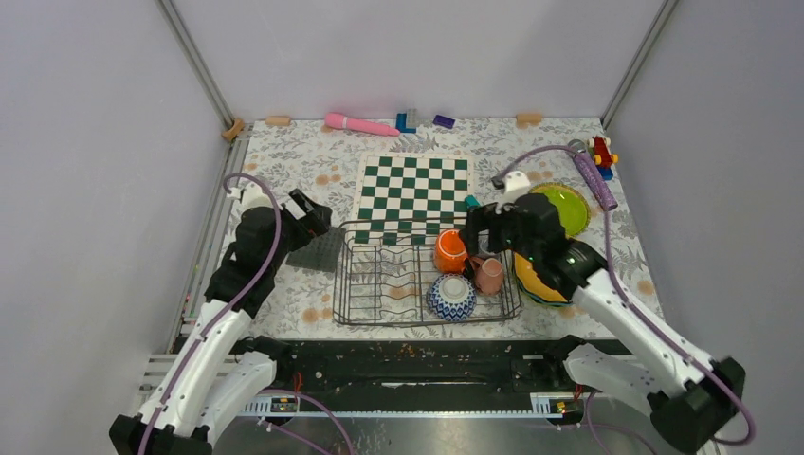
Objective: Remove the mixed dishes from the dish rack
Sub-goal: Pick up the cup from the dish rack.
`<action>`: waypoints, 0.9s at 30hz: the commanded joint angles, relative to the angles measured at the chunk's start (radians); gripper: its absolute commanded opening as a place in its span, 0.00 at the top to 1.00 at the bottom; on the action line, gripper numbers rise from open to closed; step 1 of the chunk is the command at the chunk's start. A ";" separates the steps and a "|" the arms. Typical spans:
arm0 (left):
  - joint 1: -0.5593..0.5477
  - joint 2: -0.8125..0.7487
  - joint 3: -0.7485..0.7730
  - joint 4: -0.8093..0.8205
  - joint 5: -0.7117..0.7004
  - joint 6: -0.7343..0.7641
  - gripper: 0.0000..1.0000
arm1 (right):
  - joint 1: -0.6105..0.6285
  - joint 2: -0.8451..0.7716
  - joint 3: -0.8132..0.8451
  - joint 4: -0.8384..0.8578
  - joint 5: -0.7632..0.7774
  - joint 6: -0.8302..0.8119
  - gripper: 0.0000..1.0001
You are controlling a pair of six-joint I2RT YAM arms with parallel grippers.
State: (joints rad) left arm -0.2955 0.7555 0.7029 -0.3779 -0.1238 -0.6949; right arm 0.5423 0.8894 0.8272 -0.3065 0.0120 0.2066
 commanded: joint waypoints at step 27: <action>0.002 0.001 -0.091 0.094 -0.001 0.054 0.01 | 0.228 0.554 0.255 -0.098 0.261 -0.043 0.00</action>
State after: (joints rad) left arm -0.2955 0.7425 0.6178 -0.3389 -0.1535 -0.6441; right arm 0.7620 1.4158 1.0382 -0.3851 0.2276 0.1375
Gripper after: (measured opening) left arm 0.989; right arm 0.993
